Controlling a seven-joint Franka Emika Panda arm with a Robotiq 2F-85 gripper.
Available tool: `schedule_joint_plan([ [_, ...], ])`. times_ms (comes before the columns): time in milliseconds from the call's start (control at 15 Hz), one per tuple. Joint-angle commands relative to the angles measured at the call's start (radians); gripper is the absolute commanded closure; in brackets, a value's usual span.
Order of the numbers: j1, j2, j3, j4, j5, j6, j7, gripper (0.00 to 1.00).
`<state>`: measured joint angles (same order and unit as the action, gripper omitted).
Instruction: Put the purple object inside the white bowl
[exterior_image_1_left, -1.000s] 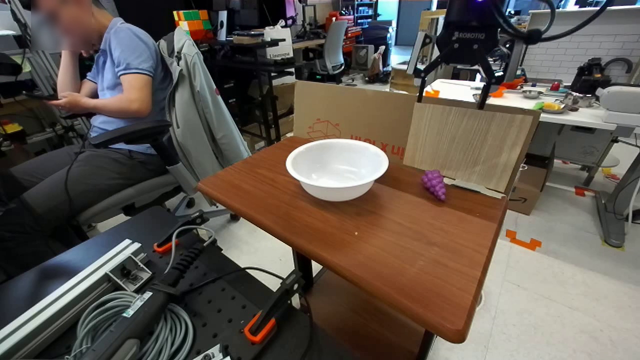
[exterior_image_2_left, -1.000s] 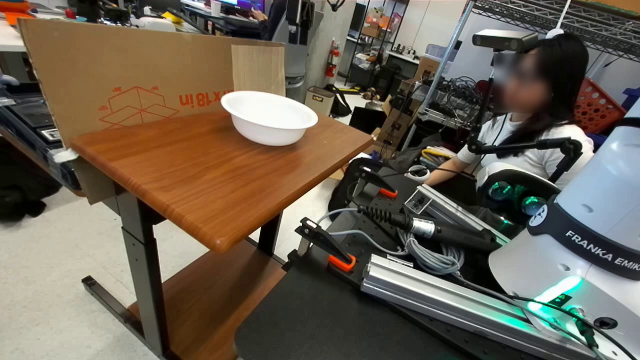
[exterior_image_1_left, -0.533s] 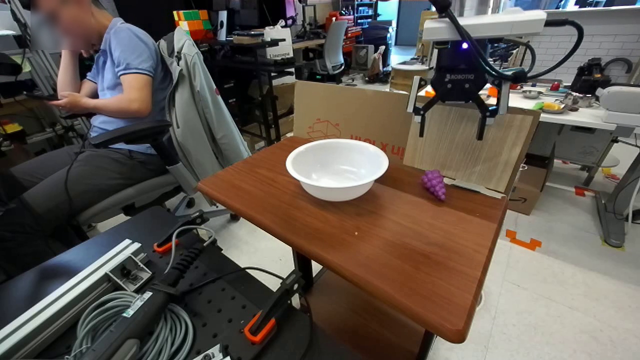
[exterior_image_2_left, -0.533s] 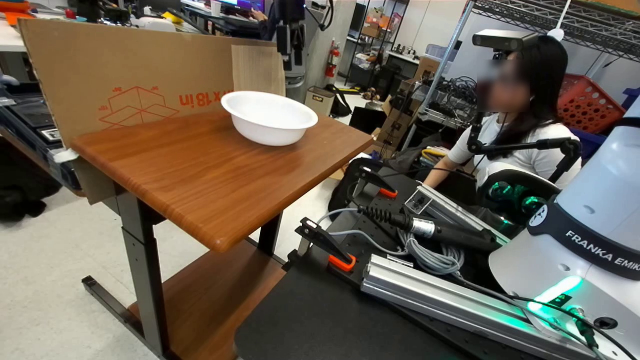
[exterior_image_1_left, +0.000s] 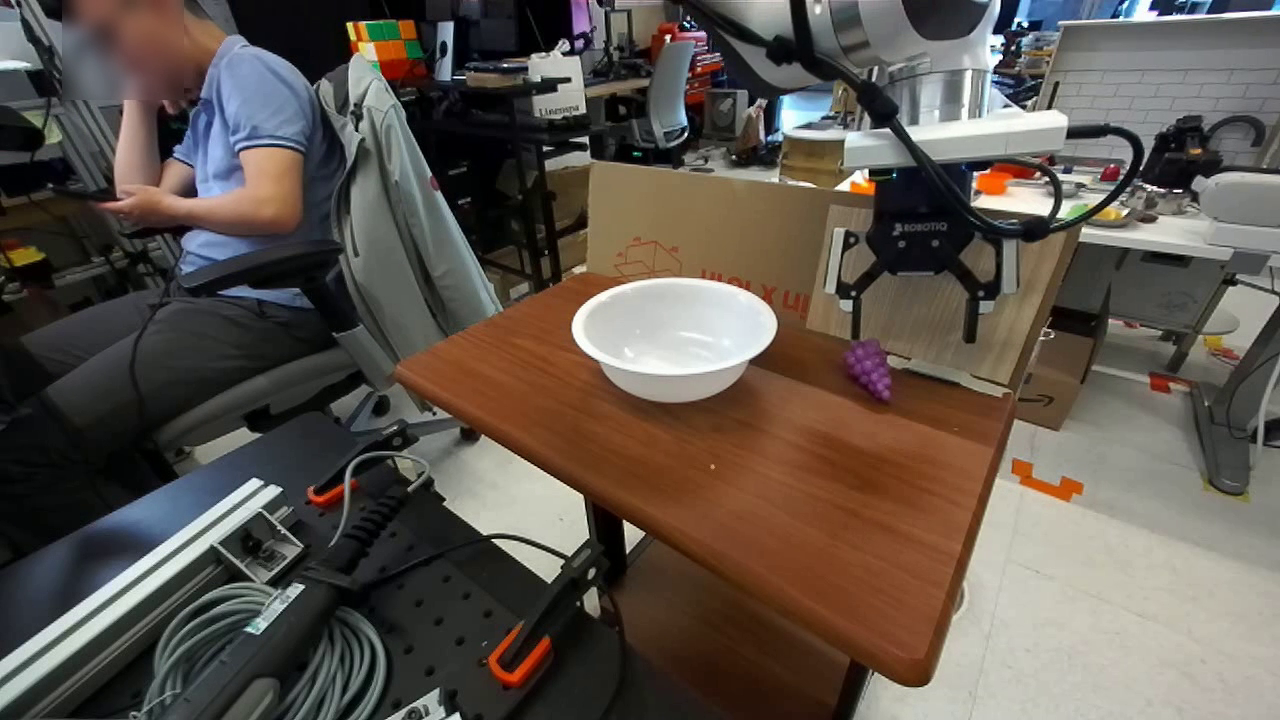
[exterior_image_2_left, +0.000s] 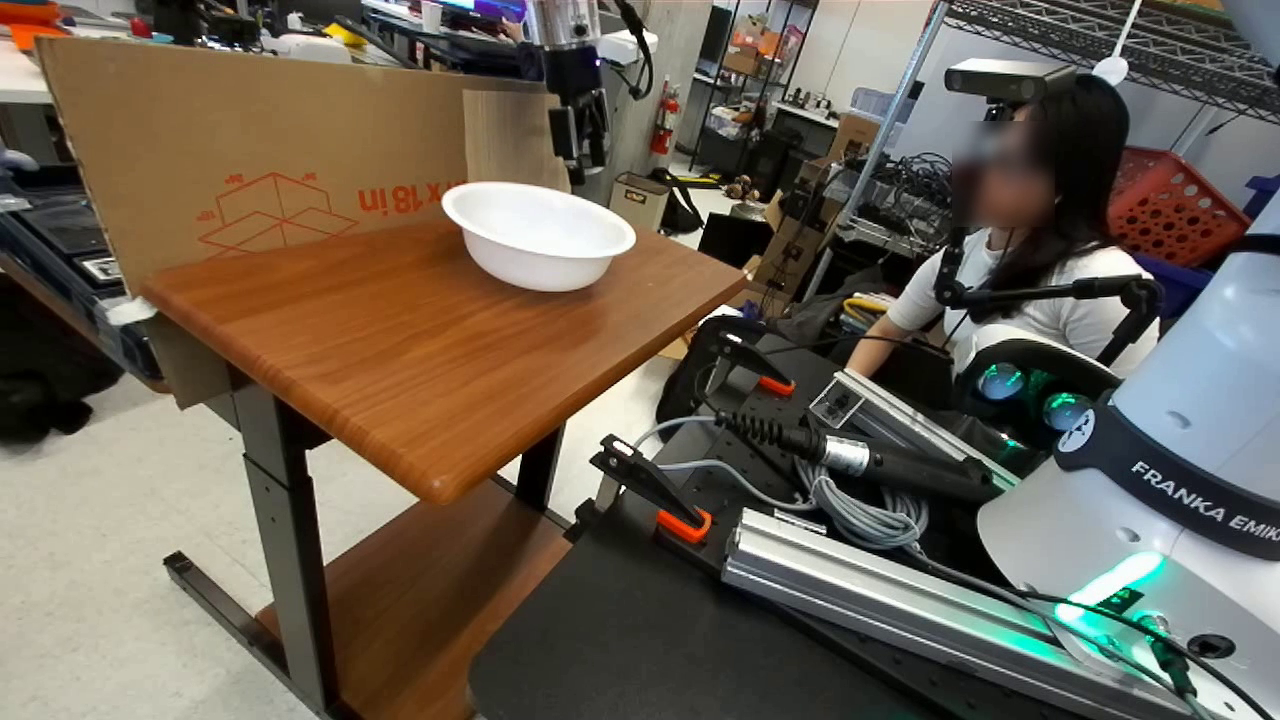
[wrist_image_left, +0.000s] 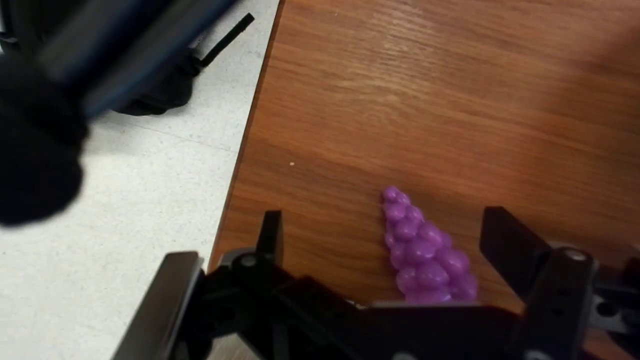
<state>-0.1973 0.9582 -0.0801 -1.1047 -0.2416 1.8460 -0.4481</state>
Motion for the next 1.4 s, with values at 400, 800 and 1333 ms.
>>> schedule_joint_plan([
  [400, 0.045, 0.138, -0.021, 0.165, -0.059, -0.02, 0.011, 0.0],
  [800, 0.063, 0.11, 0.002, 0.13, -0.109, -0.046, -0.179, 0.0],
  [1333, 0.059, 0.072, 0.025, 0.087, -0.103, 0.084, -0.385, 0.0],
])
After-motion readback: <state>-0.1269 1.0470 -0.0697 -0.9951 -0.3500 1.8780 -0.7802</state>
